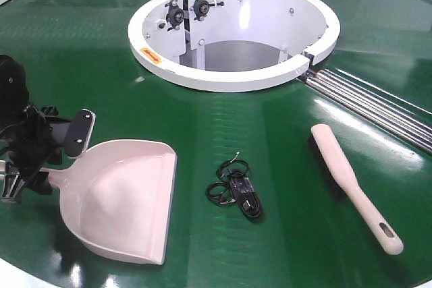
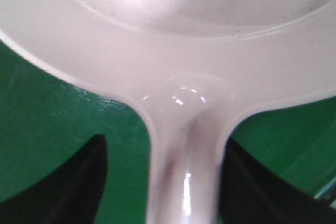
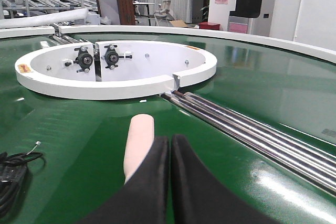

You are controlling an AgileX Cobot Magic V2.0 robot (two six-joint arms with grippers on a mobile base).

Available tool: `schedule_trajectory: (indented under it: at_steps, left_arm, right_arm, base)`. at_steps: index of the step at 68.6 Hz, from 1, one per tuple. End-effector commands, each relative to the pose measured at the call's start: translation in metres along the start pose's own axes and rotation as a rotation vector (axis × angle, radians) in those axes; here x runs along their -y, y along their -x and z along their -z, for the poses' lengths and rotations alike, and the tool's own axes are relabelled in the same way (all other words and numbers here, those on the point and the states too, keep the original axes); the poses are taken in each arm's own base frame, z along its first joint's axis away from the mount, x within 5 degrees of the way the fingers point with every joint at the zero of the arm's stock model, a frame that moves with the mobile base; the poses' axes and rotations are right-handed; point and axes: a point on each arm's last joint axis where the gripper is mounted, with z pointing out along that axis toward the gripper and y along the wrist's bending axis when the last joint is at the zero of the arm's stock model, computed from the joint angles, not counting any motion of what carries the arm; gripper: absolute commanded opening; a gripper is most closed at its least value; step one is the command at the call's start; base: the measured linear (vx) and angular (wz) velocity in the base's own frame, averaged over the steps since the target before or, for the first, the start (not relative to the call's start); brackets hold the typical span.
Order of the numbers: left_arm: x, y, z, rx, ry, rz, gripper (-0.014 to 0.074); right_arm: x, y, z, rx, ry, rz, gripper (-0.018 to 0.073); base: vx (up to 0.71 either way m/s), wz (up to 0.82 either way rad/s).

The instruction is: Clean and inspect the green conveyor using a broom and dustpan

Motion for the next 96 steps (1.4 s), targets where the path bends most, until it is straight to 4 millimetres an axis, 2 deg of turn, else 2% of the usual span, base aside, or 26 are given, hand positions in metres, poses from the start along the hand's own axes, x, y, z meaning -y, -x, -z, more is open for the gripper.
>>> schedule_trajectory:
  at_steps: [1, 17, 30, 53, 78, 96]
  left_arm:
    - [-0.004, 0.002, 0.016, 0.015, 0.065, -0.011, 0.0309]
    - [-0.003, 0.004, 0.007, 0.024, 0.009, -0.005, 0.0131]
    - [0.0, 0.005, 0.017, 0.026, 0.027, -0.008, -0.0006]
    - [0.006, 0.015, 0.042, 0.109, 0.101, 0.023, -0.0008]
    - [0.002, 0.019, 0.043, 0.155, 0.145, 0.064, -0.0008]
    - [-0.002, 0.034, 0.041, 0.15, 0.192, 0.009, -0.0008]
  right_arm:
    - [0.001, 0.001, 0.001, 0.072, -0.012, 0.016, -0.0009]
    - [0.001, 0.001, 0.001, 0.072, -0.012, 0.016, -0.0009]
    - [0.001, 0.001, 0.001, 0.072, -0.012, 0.016, -0.0009]
    - [0.001, 0.001, 0.001, 0.072, -0.012, 0.016, -0.0009]
    - [0.001, 0.001, 0.001, 0.072, -0.012, 0.016, -0.0009]
    - [0.001, 0.001, 0.001, 0.072, -0.012, 0.016, -0.0009]
  base:
    - [0.0, 0.0]
    - [0.0, 0.0]
    - [0.0, 0.0]
    - [0.0, 0.0]
    - [0.0, 0.0]
    - [0.0, 0.0]
